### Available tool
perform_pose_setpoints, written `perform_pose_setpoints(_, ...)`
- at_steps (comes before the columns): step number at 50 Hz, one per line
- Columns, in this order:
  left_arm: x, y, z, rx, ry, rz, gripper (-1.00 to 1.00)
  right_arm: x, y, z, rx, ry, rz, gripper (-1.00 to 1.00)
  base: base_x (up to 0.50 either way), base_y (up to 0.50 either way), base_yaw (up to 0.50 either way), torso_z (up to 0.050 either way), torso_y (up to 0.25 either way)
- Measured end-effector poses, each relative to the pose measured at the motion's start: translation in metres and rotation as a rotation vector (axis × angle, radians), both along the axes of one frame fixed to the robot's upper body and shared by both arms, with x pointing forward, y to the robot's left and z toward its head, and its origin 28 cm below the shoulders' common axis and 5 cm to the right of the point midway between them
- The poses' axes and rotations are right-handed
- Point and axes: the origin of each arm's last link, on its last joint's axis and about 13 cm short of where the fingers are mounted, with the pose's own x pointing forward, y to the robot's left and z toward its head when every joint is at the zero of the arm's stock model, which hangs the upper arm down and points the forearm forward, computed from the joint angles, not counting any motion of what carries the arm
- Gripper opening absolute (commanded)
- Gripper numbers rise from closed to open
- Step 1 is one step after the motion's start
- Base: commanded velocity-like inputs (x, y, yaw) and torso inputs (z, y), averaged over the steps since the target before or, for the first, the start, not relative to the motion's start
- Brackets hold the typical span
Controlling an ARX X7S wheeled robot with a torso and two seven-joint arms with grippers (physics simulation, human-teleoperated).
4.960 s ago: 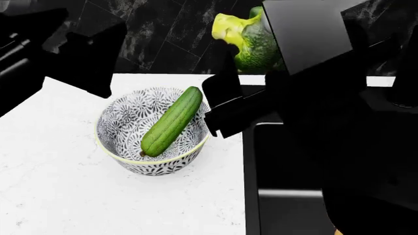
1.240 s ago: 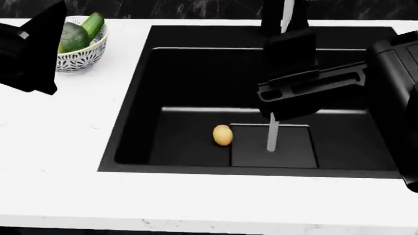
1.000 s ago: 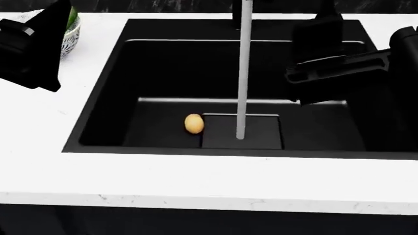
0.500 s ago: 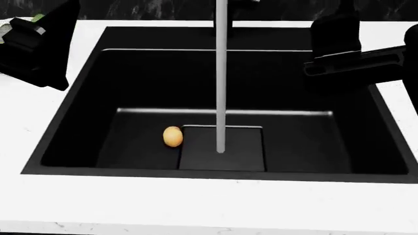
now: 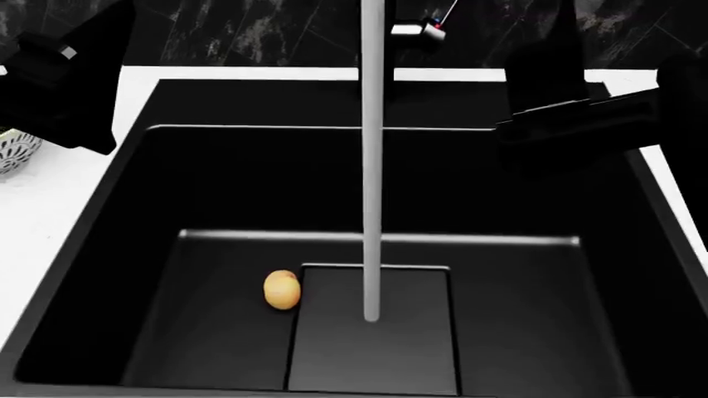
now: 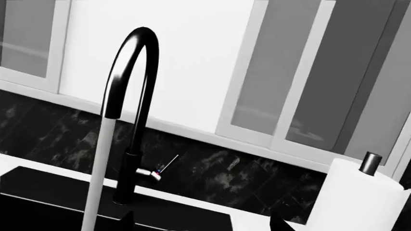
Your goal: Pick the cucumbers and broccolis from the sink and place them in one bowl. Place the apricot in the other bowl. Then turn off the sink faucet.
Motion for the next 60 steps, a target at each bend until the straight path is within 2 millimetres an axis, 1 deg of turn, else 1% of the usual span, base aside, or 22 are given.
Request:
perform_pose_setpoints(9, 0.000, 0.001, -0.001, -0.001, 0.004, 0.001, 1.00, 0.000, 0.001, -0.002, -0.002, 0.005, 0.005, 1.00, 0.35, 0.00, 0.00, 0.000, 0.001)
perform_pose_setpoints(13, 0.001, 0.001, -0.002, 0.003, 0.008, 0.004, 1.00, 0.000, 0.001, -0.003, 0.004, 0.008, 0.003, 1.00, 0.06, 0.00, 0.00, 0.000, 0.003)
perform_pose_setpoints(16, 0.005, 0.001, -0.005, 0.013, 0.032, 0.005, 1.00, 0.000, 0.000, -0.004, 0.012, 0.010, -0.001, 1.00, 0.00, 0.00, 0.00, 0.000, 0.000)
perform_pose_setpoints(22, 0.023, 0.000, -0.016, 0.065, 0.130, 0.007, 1.00, 0.000, -0.001, -0.006, 0.025, 0.015, -0.003, 1.00, 0.00, 0.00, 0.00, 0.000, 0.000)
perform_pose_setpoints(34, 0.070, -0.003, -0.052, 0.146, 0.351, 0.015, 1.00, 0.001, 0.001, -0.007, 0.028, 0.016, 0.011, 1.00, 0.00, 0.00, 0.00, 0.000, 0.000)
perform_pose_setpoints(44, 0.105, -0.008, -0.076, 0.189, 0.472, 0.038, 1.00, 0.000, 0.004, -0.008, 0.020, 0.017, 0.034, 1.00, 0.00, 0.00, 0.00, 0.012, -0.237)
perform_pose_setpoints(52, 0.124, -0.010, -0.090, 0.217, 0.529, 0.063, 1.00, -0.001, 0.006, -0.009, 0.016, 0.014, 0.051, 1.00, 0.00, 0.00, 0.00, 0.016, -0.246)
perform_pose_setpoints(58, 0.131, -0.012, -0.096, 0.231, 0.553, 0.072, 1.00, -0.003, 0.006, -0.008, 0.015, 0.009, 0.055, 1.00, 0.00, 0.00, 0.00, 0.017, -0.243)
perform_pose_setpoints(60, 0.133, -0.012, -0.099, 0.236, 0.562, 0.073, 1.00, -0.003, 0.006, -0.007, 0.014, 0.008, 0.056, 1.00, 0.00, 0.00, 0.00, 0.006, -0.033)
